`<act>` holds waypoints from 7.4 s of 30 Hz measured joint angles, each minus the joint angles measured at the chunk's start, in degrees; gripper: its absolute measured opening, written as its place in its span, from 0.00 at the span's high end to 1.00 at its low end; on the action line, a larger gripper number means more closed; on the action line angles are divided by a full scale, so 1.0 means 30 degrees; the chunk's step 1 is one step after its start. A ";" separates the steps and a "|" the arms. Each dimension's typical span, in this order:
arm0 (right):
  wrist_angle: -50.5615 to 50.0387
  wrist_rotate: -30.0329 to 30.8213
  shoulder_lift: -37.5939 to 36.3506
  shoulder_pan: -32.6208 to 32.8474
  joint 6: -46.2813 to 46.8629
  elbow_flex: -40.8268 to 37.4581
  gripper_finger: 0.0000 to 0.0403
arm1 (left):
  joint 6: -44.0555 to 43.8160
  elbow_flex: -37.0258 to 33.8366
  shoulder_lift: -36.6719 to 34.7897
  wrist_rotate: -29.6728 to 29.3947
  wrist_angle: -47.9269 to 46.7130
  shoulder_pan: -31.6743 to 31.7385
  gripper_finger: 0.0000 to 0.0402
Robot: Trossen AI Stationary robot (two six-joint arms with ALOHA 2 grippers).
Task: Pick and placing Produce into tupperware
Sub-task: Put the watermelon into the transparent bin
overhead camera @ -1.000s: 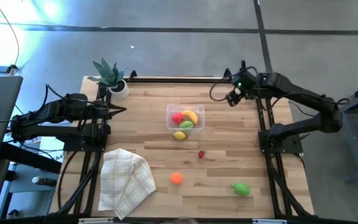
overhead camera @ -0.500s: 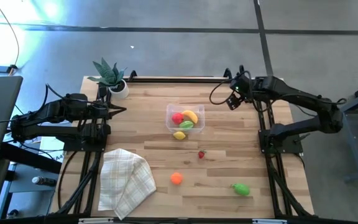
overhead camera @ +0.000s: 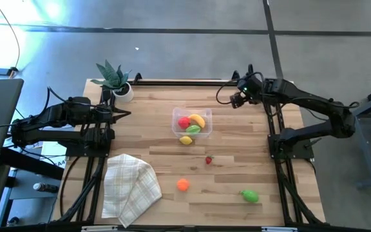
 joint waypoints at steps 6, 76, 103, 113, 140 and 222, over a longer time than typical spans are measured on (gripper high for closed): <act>0.0581 0.2041 0.0007 0.0003 0.1988 0.0000 0.25 | 0.0000 -0.0001 0.0000 0.0001 0.0000 0.0001 1.00; -0.0724 -0.1693 0.9726 -1.1686 2.2381 0.0015 0.25 | -0.0006 -0.0001 0.0000 -0.0001 0.0002 0.0002 1.00; -0.0359 -0.1402 1.1438 -1.2670 2.2517 0.0015 0.25 | 0.0000 -0.0001 0.0000 0.0001 0.0002 0.0001 1.00; -0.0726 -0.0494 1.1438 -1.2662 2.1266 0.0015 0.25 | 0.0000 -0.0001 0.0000 0.0001 0.0002 0.0000 1.00; 0.1149 -0.0227 1.1322 -1.2356 2.0801 -0.1246 0.25 | 0.0000 -0.0001 -0.0001 -0.0002 0.0001 -0.0004 1.00; 0.2722 -0.0695 1.1344 -1.2233 2.1271 -0.2419 0.11 | 0.0000 -0.0001 0.0000 0.0001 0.0002 0.0002 1.00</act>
